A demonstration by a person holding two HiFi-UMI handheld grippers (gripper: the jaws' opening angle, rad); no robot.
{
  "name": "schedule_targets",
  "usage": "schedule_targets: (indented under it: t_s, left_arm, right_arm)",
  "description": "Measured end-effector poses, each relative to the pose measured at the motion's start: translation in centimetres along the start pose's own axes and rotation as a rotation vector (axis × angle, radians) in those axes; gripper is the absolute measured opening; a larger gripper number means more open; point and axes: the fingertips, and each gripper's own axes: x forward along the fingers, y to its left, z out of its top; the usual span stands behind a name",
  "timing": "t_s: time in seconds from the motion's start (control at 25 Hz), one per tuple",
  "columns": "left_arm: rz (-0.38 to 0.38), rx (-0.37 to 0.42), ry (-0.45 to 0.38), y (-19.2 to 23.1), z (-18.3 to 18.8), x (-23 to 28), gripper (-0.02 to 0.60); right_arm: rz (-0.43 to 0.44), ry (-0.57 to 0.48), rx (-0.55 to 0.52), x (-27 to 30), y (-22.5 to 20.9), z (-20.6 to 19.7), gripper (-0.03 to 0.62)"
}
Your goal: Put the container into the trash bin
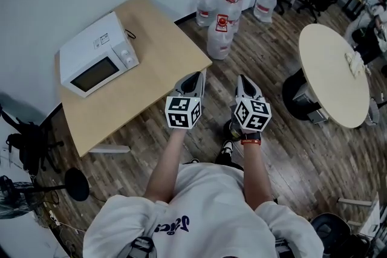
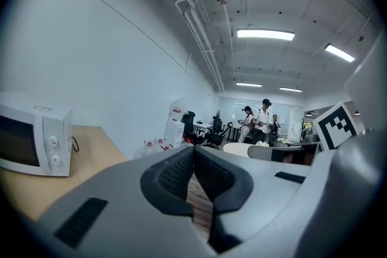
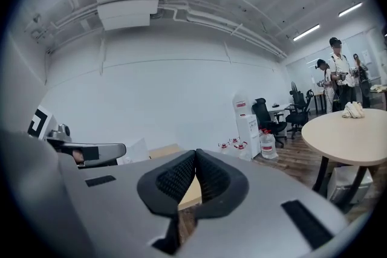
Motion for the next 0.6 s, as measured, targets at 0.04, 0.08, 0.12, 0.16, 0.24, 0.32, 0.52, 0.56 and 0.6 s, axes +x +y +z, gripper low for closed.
schedule_targets:
  t_s: [0.04, 0.08, 0.12, 0.16, 0.24, 0.32, 0.52, 0.56, 0.6]
  left_arm:
    - [-0.003, -0.001, -0.001, -0.1, -0.1, -0.1, 0.021]
    - [-0.006, -0.001, 0.000, -0.2, -0.2, -0.3, 0.020]
    - [-0.009, -0.002, 0.003, -0.3, -0.3, -0.4, 0.020]
    - [-0.013, -0.003, 0.006, -0.4, -0.4, -0.5, 0.020]
    - [-0.019, -0.009, 0.012, -0.4, -0.6, -0.6, 0.020]
    - [-0.025, -0.041, 0.005, -0.1, -0.7, -0.5, 0.020]
    - [-0.049, -0.127, 0.009, -0.3, -1.7, 0.6, 0.018]
    - [-0.058, -0.121, 0.026, -0.7, -2.3, 1.1, 0.018]
    - [-0.069, -0.119, 0.046, -1.1, -3.2, 1.7, 0.018]
  right_arm:
    - [0.001, -0.003, 0.000, -0.2, 0.1, 0.0, 0.015]
    - [0.002, -0.006, 0.001, -0.3, 0.2, 0.0, 0.015]
    - [0.005, -0.009, 0.005, -0.5, 0.3, 0.0, 0.015]
    - [0.007, -0.012, 0.010, -0.6, 0.4, -0.1, 0.015]
    - [0.009, -0.015, 0.021, -0.7, 0.5, -0.3, 0.015]
    - [0.003, -0.013, 0.025, -0.7, 0.4, -0.7, 0.015]
    - [-0.036, 0.003, 0.051, -1.1, -1.7, -1.8, 0.015]
    - [-0.046, 0.009, 0.054, -1.2, -2.4, -2.3, 0.015]
    - [-0.056, 0.019, 0.056, -1.4, -3.2, -2.9, 0.015]
